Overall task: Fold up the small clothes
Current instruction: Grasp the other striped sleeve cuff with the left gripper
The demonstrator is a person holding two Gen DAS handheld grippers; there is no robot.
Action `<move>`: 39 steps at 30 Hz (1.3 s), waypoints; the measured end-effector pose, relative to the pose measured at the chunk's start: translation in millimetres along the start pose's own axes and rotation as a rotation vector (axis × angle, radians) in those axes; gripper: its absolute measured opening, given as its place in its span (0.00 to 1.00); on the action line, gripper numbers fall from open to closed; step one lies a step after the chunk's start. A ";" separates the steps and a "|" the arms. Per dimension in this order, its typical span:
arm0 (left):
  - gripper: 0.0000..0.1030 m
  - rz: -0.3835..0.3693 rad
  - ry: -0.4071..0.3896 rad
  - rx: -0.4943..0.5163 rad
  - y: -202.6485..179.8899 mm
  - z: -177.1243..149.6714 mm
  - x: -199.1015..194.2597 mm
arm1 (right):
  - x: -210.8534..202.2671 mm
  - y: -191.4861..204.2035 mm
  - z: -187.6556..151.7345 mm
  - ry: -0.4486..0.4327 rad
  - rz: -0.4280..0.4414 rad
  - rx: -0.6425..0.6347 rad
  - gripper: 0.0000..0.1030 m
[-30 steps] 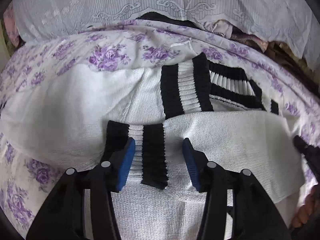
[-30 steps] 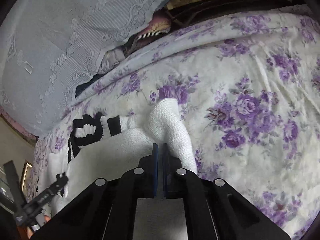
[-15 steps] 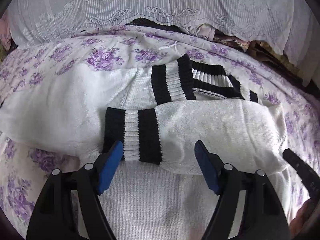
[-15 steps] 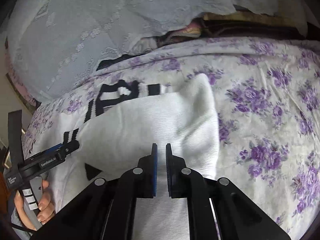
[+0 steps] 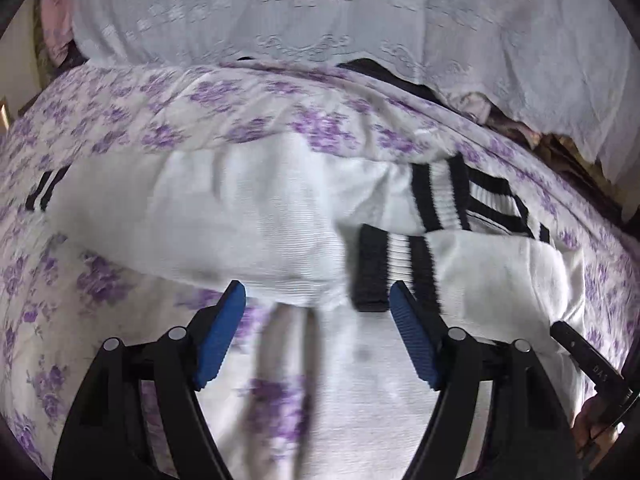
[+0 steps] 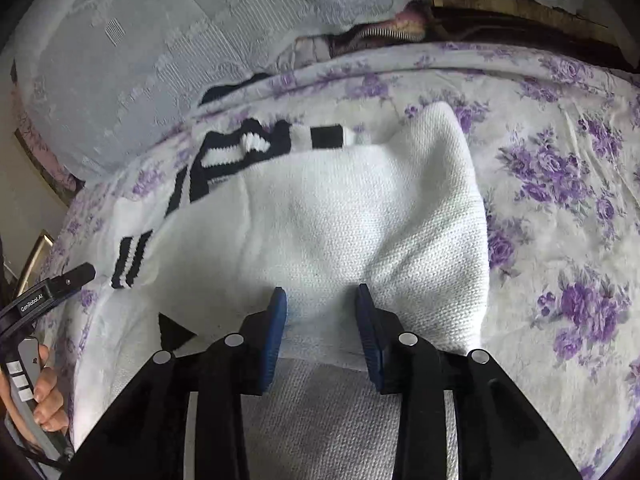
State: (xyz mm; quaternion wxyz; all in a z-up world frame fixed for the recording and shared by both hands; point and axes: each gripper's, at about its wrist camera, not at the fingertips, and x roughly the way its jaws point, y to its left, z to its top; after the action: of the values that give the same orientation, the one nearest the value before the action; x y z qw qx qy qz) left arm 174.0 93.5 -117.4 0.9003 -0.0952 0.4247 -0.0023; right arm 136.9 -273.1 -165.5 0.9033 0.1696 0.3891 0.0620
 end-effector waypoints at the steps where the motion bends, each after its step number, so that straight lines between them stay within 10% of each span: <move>1: 0.70 0.012 -0.003 -0.050 19.4 1.2 -2.6 | -4.9 -1.5 -1.9 -0.024 -0.001 0.014 0.29; 11: 0.63 -0.007 -0.010 -0.460 146.7 4.5 6.7 | -80.1 -6.2 -43.1 -0.180 0.026 0.123 0.27; 21: 0.45 -0.080 0.136 -0.468 189.0 55.0 26.4 | -86.4 -4.6 -67.1 -0.230 0.068 0.168 0.28; 29: 0.13 -0.101 0.088 -0.500 202.6 41.1 25.3 | -75.5 -28.5 -72.7 -0.211 0.188 0.285 0.28; 39: 0.06 0.009 0.005 -0.285 158.9 63.2 -6.8 | -60.8 -37.1 -75.5 -0.153 0.251 0.350 0.28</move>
State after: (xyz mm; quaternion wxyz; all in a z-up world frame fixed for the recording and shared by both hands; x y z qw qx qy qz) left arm 205.8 260.8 -100.5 0.8766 -0.2202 0.4233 0.0617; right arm 39.7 -303.1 -185.5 0.8722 0.3752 0.3001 0.0923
